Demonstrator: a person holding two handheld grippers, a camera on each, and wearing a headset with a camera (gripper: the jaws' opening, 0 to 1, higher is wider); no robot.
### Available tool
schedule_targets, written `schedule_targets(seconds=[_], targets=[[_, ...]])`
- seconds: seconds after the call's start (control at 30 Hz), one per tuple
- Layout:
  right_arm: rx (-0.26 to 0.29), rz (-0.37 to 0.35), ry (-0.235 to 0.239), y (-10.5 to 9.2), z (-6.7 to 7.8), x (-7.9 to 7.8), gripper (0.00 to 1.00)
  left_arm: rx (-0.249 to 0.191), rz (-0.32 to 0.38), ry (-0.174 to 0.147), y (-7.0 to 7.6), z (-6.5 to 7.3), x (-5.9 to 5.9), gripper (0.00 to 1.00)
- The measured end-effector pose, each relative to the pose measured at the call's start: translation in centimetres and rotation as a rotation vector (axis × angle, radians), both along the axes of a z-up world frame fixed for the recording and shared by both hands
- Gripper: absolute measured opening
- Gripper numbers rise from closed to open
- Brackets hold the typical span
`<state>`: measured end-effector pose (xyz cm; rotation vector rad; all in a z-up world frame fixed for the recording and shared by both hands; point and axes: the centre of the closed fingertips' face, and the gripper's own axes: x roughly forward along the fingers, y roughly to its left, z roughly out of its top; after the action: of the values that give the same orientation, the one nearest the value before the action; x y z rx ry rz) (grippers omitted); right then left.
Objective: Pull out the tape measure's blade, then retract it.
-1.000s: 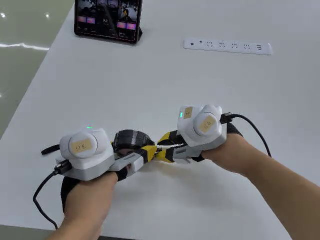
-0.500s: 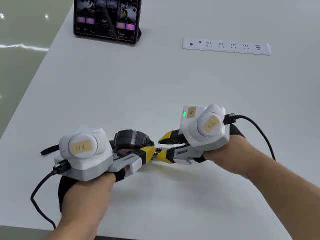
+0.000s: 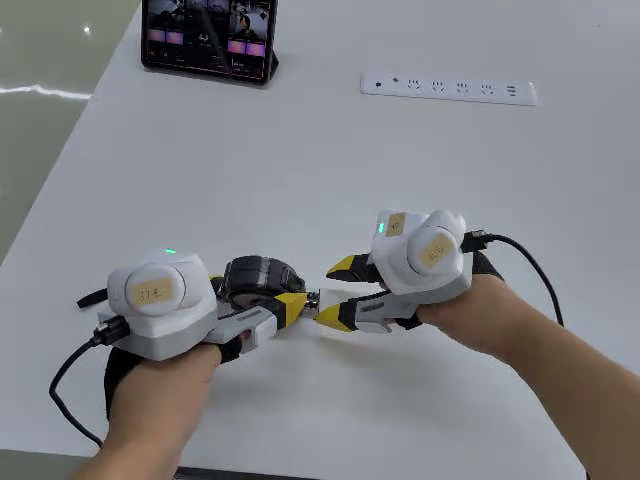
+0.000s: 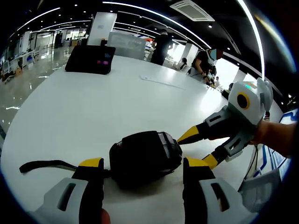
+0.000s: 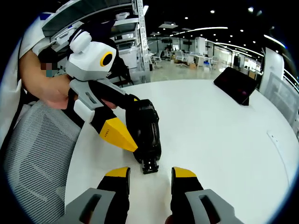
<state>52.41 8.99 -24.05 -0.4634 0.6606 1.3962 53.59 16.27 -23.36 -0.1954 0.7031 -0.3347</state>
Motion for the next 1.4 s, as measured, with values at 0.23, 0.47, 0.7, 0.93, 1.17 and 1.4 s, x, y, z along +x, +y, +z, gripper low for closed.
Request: schedule_targets(seconds=[0.23,0.47,0.7,0.93,1.17,1.4], targets=[[-0.002,-0.024,-0.02,-1.1,0.7,-0.3,0.45,0.028,-0.064,-0.021,-0.1,0.4,-0.5,0.7],[0.017,-0.074,-0.023,-2.3,1.5,-0.2,0.53,0.079,-0.14,-0.057,-0.4,1.1,-0.8,0.77],[0.012,-0.12,-0.034,-3.8,1.9,-0.3,0.6,0.124,-0.222,-0.081,-0.7,1.6,-1.4,0.76],[0.028,-0.157,-0.051,-5.0,2.6,-0.2,0.67,0.149,-0.261,-0.088,-0.4,1.9,-2.0,0.79],[0.057,-0.182,-0.085,-5.8,3.5,-0.3,0.75,0.173,-0.311,-0.105,-0.3,2.2,-2.6,0.82],[0.061,-0.216,-0.081,-6.8,3.7,-0.5,0.8,0.181,-0.331,-0.11,0.4,2.4,-3.1,0.83]])
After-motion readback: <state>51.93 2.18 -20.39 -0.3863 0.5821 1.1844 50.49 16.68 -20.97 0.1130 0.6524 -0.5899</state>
